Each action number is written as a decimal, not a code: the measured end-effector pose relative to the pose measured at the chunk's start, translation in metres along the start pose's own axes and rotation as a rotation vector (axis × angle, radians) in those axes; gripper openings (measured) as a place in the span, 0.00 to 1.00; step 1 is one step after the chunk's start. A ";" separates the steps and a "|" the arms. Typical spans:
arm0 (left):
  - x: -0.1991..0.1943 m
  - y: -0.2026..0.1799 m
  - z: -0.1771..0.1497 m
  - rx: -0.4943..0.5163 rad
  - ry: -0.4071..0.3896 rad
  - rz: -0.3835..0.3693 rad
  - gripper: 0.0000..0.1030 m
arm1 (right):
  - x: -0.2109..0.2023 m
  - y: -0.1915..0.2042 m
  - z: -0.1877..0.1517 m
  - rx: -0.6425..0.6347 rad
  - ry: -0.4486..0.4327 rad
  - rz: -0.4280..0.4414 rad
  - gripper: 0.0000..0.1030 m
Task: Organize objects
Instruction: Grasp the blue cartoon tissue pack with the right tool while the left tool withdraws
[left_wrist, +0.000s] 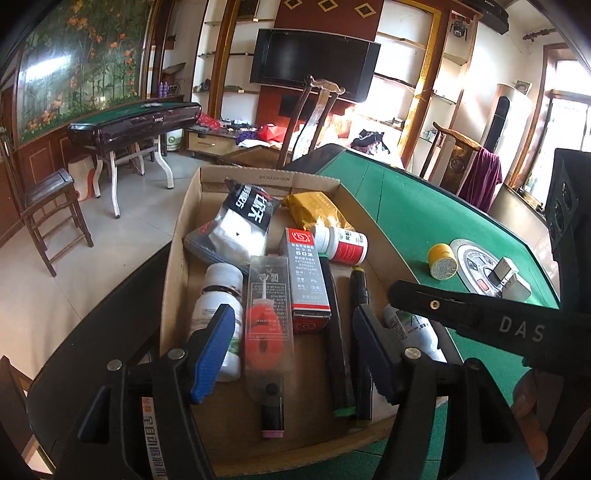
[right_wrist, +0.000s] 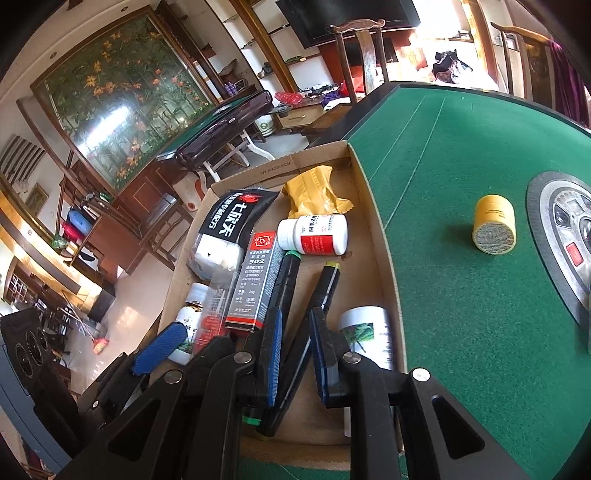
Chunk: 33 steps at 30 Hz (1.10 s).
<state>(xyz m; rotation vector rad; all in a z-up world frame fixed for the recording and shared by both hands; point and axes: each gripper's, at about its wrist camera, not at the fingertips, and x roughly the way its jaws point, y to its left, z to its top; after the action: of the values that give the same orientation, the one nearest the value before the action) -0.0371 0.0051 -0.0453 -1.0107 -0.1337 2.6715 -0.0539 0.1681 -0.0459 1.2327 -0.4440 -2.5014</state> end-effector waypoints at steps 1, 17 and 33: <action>-0.002 -0.001 0.000 0.001 -0.004 0.001 0.65 | -0.004 -0.004 0.000 0.007 -0.006 -0.001 0.17; -0.019 -0.046 0.004 0.062 -0.018 -0.045 0.67 | -0.119 -0.180 -0.015 0.228 -0.140 -0.244 0.17; -0.020 -0.083 -0.004 0.157 -0.008 -0.063 0.67 | -0.116 -0.250 -0.027 0.452 -0.004 -0.051 0.35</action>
<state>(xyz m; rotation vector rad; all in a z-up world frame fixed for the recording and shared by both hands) -0.0013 0.0781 -0.0199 -0.9311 0.0417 2.5831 -0.0005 0.4373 -0.0817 1.4067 -1.0339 -2.5271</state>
